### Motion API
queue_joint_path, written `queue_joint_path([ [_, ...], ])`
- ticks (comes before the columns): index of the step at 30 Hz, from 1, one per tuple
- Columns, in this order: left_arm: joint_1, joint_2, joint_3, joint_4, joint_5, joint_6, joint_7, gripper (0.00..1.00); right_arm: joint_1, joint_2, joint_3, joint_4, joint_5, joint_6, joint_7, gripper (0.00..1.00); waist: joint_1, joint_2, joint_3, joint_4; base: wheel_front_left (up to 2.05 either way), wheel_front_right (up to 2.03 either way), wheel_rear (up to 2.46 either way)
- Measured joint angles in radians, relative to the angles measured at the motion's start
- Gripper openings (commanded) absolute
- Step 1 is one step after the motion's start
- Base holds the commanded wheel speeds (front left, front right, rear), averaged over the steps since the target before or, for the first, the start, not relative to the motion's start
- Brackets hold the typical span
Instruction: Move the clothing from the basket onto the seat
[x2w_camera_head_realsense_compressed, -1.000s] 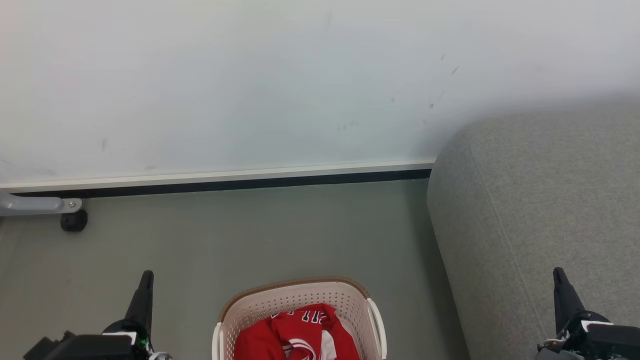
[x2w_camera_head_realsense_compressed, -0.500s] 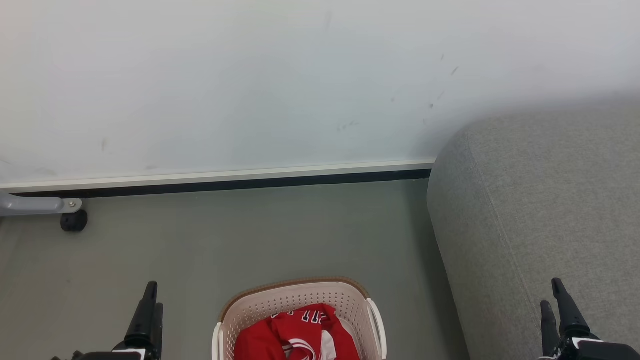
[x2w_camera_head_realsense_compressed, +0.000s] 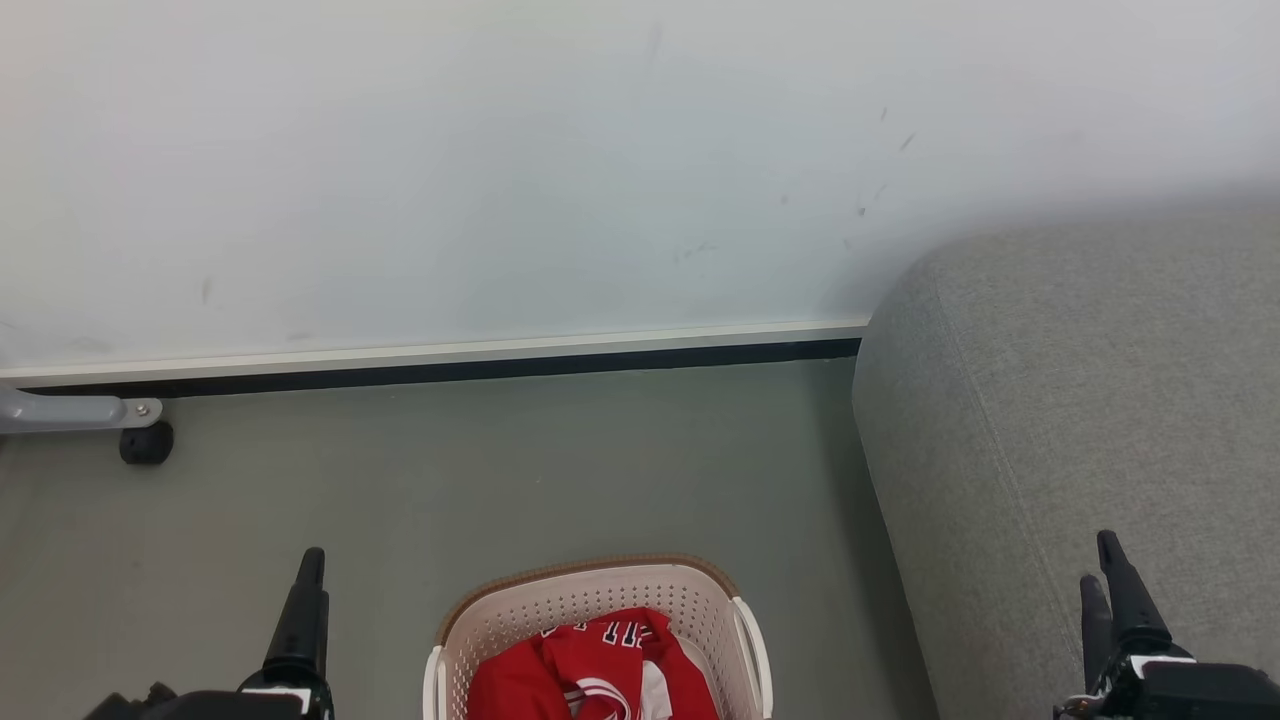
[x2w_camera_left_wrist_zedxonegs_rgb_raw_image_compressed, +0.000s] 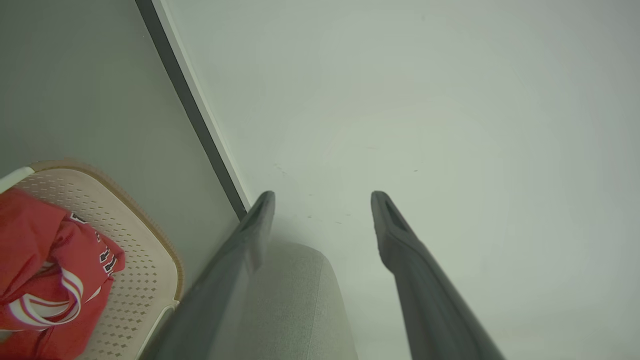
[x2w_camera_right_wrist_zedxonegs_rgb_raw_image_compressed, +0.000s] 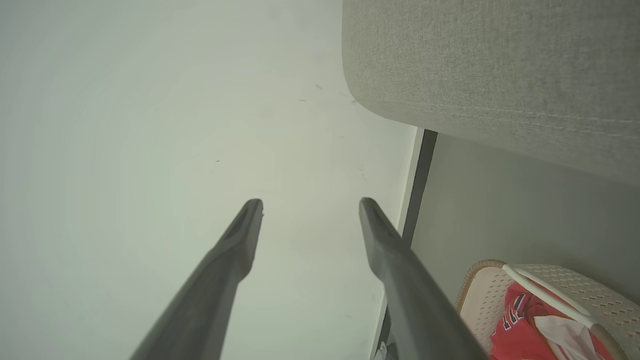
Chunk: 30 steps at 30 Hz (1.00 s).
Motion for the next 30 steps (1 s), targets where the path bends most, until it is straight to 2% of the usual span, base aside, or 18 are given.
queue_joint_path([
  [12, -0.015, 0.022, -0.045, -0.021, 0.158, 0.017, -0.037, 1.00, -0.011, -0.046, 0.079, -0.036, -0.133, 0.000, -0.044, 1.00, 0.0000, 0.0000, 0.001, 0.000, 0.00, 0.00, 0.00],
  [30, -0.021, 0.066, -0.116, -0.056, 0.451, 0.070, -0.101, 1.00, -0.051, -0.131, 0.197, -0.053, -0.430, -0.008, -0.114, 1.00, 0.0000, 0.0000, 0.004, 0.001, 0.00, 0.00, 0.00],
])
